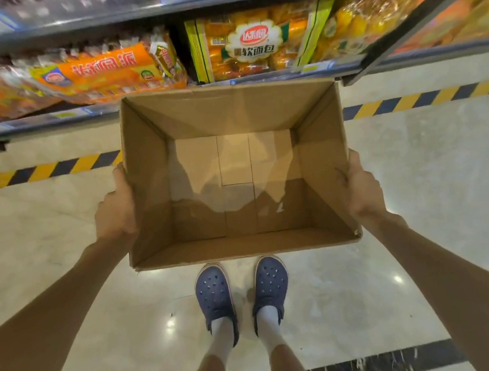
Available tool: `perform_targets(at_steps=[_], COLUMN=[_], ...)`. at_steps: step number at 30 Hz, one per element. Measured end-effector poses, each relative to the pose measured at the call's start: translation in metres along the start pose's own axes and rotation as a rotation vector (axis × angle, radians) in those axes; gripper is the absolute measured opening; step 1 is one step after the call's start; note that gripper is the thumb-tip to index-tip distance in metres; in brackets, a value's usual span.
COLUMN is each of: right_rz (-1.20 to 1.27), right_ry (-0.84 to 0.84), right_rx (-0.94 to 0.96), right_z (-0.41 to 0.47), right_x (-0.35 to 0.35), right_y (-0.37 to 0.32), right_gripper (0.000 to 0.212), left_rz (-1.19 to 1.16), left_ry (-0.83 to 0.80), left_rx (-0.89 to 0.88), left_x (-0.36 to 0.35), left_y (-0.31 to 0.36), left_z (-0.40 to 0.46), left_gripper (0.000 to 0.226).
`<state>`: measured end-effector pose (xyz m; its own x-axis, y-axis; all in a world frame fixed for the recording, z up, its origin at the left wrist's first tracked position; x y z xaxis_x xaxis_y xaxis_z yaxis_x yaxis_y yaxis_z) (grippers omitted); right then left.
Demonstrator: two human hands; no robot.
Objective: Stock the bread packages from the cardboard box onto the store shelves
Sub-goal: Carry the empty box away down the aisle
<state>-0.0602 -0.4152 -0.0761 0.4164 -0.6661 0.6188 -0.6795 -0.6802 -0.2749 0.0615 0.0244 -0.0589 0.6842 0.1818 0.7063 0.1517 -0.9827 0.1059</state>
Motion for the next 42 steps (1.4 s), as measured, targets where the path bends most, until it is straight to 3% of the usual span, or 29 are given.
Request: perform_targets(at_steps=[6,12,16,21,25,38,42], right_rz=[0.001,0.069,0.043,0.077,0.118,0.387,0.428], right_ry=[0.073,0.163,0.228,0.332,0.456,0.757,0.847], right_rx=[0.025,0.016,-0.042,-0.149,-0.190,-0.401,-0.468], right_z=[-0.091,-0.208,-0.289,-0.402,-0.488,-0.721,-0.783], right_x=[0.080,0.172,0.234,0.304,0.348,0.426,0.447], right_y=[-0.006,0.001,0.017,0.053,0.089,0.231,0.274], right_gripper=[0.043,0.044,0.041,0.038,0.034,0.032,0.029], left_rz=[0.041,-0.025,-0.004,0.056,0.210,0.381,0.388], left_ry=[-0.023,-0.005,0.002,0.031,0.058,0.210,0.250], left_rx=[-0.078,-0.244,-0.330,-0.479,-0.613,-1.100,-1.233], left_x=[0.074,0.157,0.201,0.258,0.297,0.329,0.324], left_y=[0.034,0.084,0.126,0.196,0.262,0.512,0.579], left_z=[-0.080,-0.177,-0.239,-0.331,-0.384,-0.565,-0.638], left_gripper=[0.054,0.040,0.062,0.032,0.045,0.024,0.031])
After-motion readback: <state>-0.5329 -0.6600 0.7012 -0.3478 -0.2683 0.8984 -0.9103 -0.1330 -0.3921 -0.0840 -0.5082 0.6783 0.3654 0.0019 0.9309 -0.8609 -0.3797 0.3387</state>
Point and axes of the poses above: each hand's wrist, its own z-axis towards the middle knuckle, its own x-axis out of the back of the hand, y = z × x, the point moved 5 cm from there along z, towards the middle knuckle, and after that the axes turned 15 degrees about -y, right-handed, at the moved point
